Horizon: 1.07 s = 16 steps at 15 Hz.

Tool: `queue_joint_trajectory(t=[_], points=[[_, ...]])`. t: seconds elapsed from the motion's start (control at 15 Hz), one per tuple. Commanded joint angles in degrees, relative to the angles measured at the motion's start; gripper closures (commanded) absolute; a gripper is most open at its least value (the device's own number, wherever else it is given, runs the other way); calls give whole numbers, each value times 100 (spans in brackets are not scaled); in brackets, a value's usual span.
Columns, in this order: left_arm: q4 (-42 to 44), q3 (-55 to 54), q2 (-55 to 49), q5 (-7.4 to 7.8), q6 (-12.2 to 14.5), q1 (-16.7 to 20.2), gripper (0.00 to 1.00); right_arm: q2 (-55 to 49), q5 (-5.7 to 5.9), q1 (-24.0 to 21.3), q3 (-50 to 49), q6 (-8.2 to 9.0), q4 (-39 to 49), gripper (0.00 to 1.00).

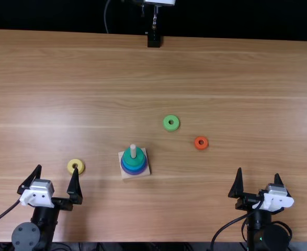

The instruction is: Build the Hanoi tower: stack the rings onto the peg from bottom to top in this color order: purple, dark blue, light blue, dark green, light green, yellow, orange.

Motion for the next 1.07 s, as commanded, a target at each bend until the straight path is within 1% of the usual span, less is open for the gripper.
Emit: queue_joint_trajectory(t=[0.0,0.53,0.6,0.73,1.0], points=[[-175,-67,-62,109,166,55,0,-69,3,-55,-68,15,-166,0],[-175,-67,-62,119,166,55,0,-69,3,-55,-68,15,-166,0],[-175,-67,-62,119,166,55,0,-69,-8,-63,-68,26,-166,0],[-165,-67,-62,119,166,55,0,-69,13,-55,-60,36,-187,0],[-175,-67,-62,119,166,55,0,-69,-8,-46,11,68,-82,0]])
